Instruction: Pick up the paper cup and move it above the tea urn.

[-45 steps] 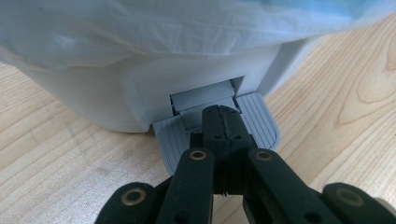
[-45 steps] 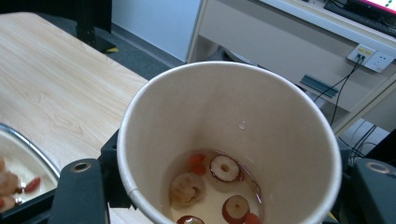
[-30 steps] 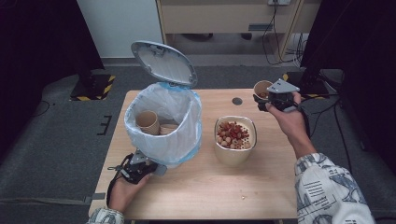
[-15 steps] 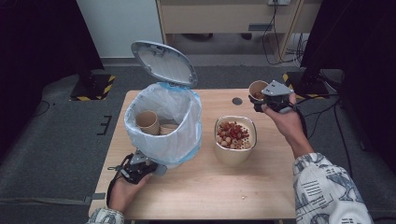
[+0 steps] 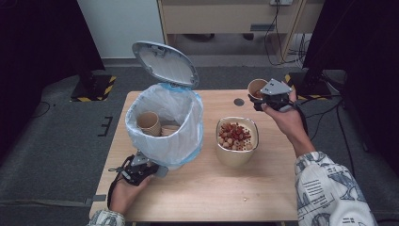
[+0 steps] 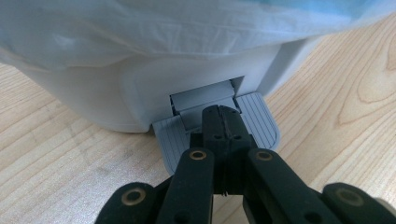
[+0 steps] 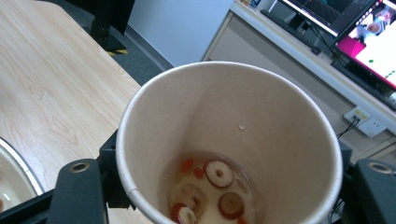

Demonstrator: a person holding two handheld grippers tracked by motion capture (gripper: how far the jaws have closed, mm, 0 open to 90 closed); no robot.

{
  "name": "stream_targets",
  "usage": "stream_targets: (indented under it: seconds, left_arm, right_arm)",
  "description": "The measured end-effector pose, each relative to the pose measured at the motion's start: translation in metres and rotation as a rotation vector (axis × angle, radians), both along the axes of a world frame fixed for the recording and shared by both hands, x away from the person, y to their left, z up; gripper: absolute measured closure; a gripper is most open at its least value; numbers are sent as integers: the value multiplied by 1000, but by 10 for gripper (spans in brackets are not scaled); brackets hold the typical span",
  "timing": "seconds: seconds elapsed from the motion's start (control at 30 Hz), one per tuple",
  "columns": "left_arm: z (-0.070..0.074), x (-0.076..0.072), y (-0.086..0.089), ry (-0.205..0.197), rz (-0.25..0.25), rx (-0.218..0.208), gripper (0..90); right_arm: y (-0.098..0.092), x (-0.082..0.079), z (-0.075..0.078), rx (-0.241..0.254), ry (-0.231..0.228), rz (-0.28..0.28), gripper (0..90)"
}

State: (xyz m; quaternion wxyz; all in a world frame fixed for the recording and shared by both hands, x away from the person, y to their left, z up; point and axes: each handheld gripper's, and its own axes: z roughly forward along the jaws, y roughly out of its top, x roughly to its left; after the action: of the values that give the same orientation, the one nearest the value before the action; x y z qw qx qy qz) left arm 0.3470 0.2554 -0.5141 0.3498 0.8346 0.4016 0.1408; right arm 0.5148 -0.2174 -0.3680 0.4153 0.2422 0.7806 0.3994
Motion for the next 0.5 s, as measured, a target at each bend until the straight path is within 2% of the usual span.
stream_targets:
  seconds: [0.5]
  left_arm:
    - [0,0,0,0,0,0,900]
  right_arm:
    - [1,-7,10,-66,-73,91,288]
